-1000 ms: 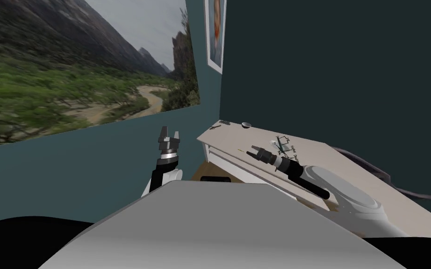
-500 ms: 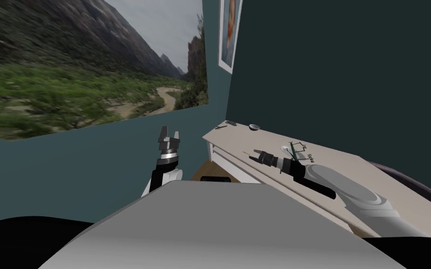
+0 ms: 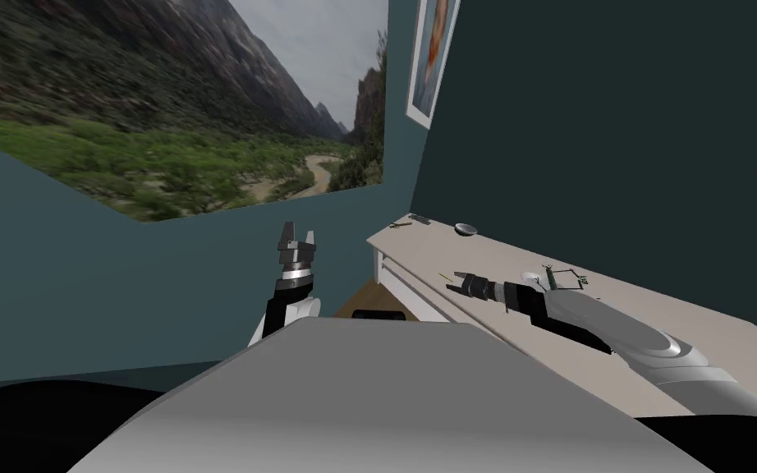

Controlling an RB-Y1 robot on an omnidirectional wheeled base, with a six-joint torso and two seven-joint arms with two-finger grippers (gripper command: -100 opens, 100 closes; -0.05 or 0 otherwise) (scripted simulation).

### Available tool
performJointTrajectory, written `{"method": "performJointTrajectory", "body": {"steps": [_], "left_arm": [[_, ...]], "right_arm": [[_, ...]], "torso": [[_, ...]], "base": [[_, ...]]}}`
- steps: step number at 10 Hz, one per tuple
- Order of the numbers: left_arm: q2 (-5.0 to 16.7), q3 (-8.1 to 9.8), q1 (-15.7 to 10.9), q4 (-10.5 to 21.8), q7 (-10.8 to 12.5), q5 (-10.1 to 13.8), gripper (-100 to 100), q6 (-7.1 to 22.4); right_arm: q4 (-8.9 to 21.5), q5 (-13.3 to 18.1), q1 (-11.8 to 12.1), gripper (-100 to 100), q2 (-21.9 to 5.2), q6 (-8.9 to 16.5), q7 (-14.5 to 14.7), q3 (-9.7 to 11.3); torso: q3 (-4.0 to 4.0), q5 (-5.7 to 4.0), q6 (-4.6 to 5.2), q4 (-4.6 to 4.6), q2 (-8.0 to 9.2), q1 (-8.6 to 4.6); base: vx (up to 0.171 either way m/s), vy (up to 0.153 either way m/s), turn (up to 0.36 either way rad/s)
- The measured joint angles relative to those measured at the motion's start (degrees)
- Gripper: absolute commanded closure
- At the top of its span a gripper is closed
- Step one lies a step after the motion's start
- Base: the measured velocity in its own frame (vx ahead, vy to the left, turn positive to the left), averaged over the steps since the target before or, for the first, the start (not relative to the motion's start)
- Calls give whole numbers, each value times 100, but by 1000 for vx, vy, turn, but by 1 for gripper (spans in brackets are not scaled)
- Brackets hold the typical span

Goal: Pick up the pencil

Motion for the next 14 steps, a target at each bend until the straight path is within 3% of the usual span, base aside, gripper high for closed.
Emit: {"method": "performJointTrajectory", "body": {"steps": [4,6,9,11,13,14], "left_arm": [[0,0,0,0,0,0,0,0],[0,1,2,0,0,0,0,0],[0,0,1,0,0,0,0,0],[0,1,2,0,0,0,0,0],[0,1,2,0,0,0,0,0],[0,1,1,0,0,0,0,0]], "right_arm": [[454,621,-44,-100,-376,-194,-318,202],[681,920,81,-100,-648,-374,-570,157],[1106,1524,205,-100,-985,-628,-946,332],[1450,1757,267,-100,-1080,-804,-948,370],[1500,2002,376,-100,-1198,-875,-1165,413],[1720,2201,278,-100,-1231,-944,-1270,594]], "torso": [[-2,0,1,-1,-3,3],[-2,2,10,0,-4,7],[-8,4,4,-3,-13,17],[-2,3,8,0,-4,10],[-1,2,9,0,-3,9],[-5,2,5,-2,-8,12]], "base": [[10,28,299],[19,38,239],[32,51,334],[21,31,158],[31,39,280],[50,47,360]]}}
